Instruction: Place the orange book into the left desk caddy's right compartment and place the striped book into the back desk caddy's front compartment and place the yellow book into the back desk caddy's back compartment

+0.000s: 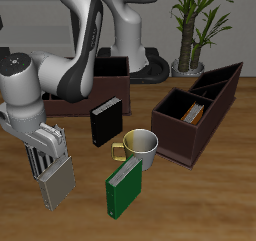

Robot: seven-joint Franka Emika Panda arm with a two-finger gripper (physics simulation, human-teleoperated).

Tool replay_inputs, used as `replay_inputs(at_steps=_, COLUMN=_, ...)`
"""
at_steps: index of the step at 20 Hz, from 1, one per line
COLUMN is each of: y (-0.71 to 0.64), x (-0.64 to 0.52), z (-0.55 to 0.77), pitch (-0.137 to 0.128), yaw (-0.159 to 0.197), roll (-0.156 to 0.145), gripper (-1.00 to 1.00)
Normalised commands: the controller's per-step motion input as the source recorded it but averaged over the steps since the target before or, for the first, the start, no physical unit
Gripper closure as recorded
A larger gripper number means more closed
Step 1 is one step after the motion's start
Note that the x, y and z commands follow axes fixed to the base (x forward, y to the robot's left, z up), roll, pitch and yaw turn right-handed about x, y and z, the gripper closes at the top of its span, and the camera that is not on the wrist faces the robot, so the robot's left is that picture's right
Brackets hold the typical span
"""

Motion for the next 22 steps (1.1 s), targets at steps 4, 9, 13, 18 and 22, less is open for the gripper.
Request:
replay_inputs(at_steps=4, y=-0.03, x=0.01, z=0.29, pitch=-0.008, yaw=-0.016, roll=-0.049, gripper=1.00)
replay_inputs(at_steps=9, y=-0.02, x=-0.04, z=0.59, pitch=-0.017, yaw=0.053, roll=-0.076, gripper=1.00)
replay_inputs(at_steps=13, y=0.04, x=-0.29, z=1.28, pitch=-0.110, yaw=0.140, roll=-0.037, gripper=1.00)
replay_inputs(at_steps=18, y=0.09, x=-0.41, z=0.83, pitch=-0.094, yaw=0.135, roll=0.020, gripper=1.00)
replay_inputs(at_steps=22, y=0.25, x=-0.48, z=0.44, pitch=-0.040, yaw=0.129, roll=0.079, gripper=1.00)
